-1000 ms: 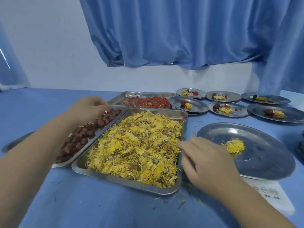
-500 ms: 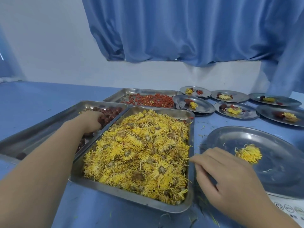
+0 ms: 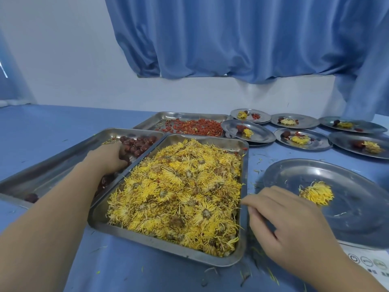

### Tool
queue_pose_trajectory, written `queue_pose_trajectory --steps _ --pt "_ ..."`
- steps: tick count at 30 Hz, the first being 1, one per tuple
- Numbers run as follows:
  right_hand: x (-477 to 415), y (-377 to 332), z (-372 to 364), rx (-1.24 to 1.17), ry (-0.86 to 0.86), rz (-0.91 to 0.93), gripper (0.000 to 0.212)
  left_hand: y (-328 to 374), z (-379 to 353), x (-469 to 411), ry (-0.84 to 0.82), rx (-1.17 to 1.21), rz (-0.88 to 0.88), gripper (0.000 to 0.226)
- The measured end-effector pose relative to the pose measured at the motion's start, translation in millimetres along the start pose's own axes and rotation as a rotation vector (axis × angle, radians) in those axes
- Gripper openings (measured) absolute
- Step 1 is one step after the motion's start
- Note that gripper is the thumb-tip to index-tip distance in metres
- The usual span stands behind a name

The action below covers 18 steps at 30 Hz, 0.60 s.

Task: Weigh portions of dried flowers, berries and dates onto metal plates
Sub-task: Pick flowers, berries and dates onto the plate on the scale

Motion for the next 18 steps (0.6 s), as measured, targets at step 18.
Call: queue_pose_trajectory --steps 18 --pt "7 41 37 -0.440 0.322 -0.576 0.027 108 81 72 0.029 0.762 -0.151 0.005"
Point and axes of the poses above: each hand's wrist, its own x-axis away from the middle knuckle, its own z-axis out of the back of the hand, y = z × x, the point moved 3 cm from there along -x, towards the middle knuckle, and after that the axes turned 3 degrees about y, right-handed, at the moved point
